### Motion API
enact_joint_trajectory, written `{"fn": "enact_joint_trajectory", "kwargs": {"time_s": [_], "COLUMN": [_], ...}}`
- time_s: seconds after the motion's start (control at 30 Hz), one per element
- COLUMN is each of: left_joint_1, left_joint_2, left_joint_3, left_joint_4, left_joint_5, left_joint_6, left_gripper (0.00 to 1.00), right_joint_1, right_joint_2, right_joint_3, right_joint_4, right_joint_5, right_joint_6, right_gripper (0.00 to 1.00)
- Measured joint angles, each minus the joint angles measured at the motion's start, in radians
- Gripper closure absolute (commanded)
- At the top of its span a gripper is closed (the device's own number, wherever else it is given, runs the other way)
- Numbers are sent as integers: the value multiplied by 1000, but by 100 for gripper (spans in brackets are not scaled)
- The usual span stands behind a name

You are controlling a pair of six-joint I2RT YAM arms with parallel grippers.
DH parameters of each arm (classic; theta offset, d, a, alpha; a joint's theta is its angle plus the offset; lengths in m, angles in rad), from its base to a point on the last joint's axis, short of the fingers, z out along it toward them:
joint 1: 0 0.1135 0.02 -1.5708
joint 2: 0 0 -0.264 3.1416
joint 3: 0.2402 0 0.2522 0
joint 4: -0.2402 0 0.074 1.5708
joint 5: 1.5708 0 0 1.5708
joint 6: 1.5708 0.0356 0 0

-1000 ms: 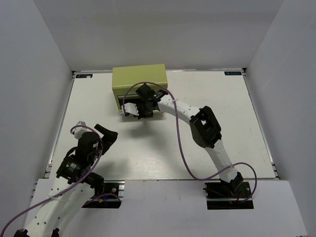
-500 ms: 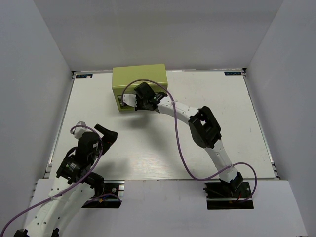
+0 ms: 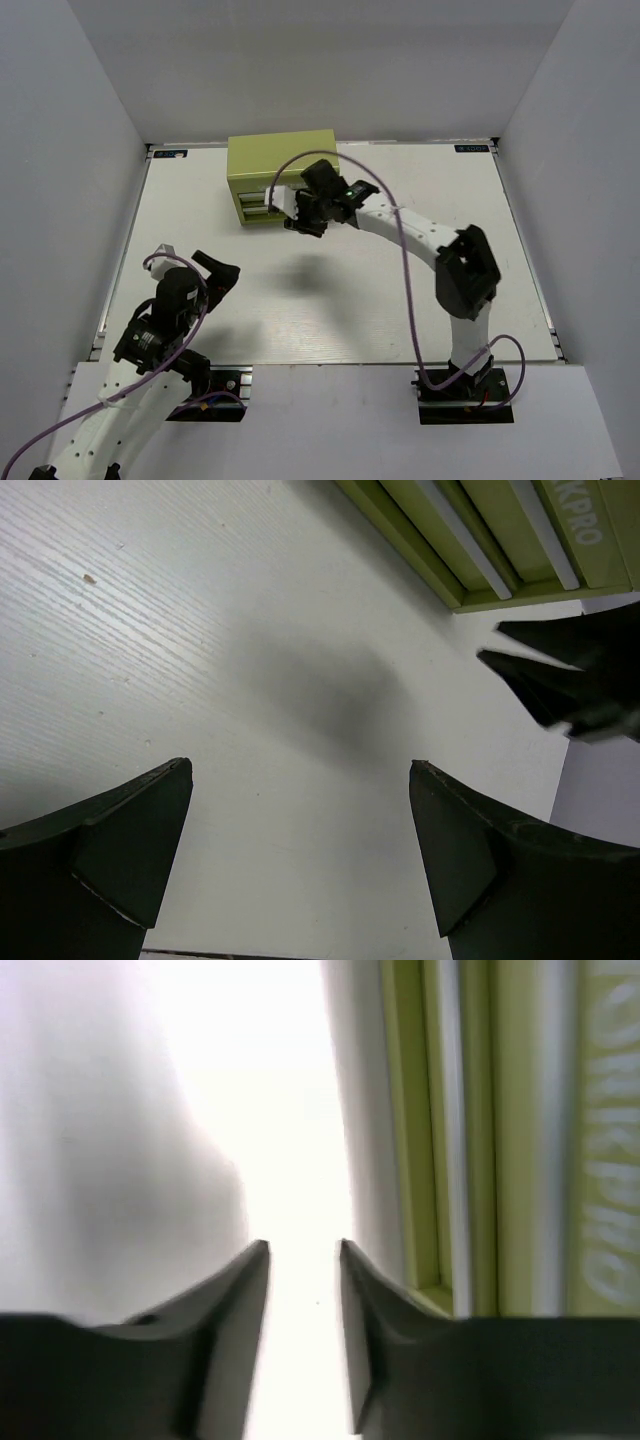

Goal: Sort the stationery into containers
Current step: Reset both arms

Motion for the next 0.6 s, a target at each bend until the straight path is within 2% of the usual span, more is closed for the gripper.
{"fn": "enact_joint_trajectory", "kwargs": {"time_s": [0.03, 0.07, 0.1, 0.2, 0.33, 0.6], "left_joint_1": [0, 0, 0, 0, 0, 0], "left_joint_2": [-3, -5, -5, -6, 16, 196], "left_joint_3": [-2, -9, -18, -43, -64, -64], "left_joint_4": [9, 31, 53, 128, 241, 438], "left_joint_5": [4, 16, 32, 84, 158, 283], "left_joint_6": [5, 17, 35, 89, 168, 312], "left_gripper": [0, 0, 0, 0, 0, 0], "right_joint_1": [-2, -4, -6, -17, -54, -152], "right_joint_2": [-51, -98, -138, -231, -396, -676], "right_joint_3": [-16, -21, -21, -27, -174, -479], "right_joint_4": [-16, -30, -38, -62, -62, 48], "right_joint_5": [-33, -66, -93, -139, -122, 111], "right_joint_6": [34, 62, 103, 208, 322, 442], "right_gripper": [48, 23, 10, 10, 10, 10]}}
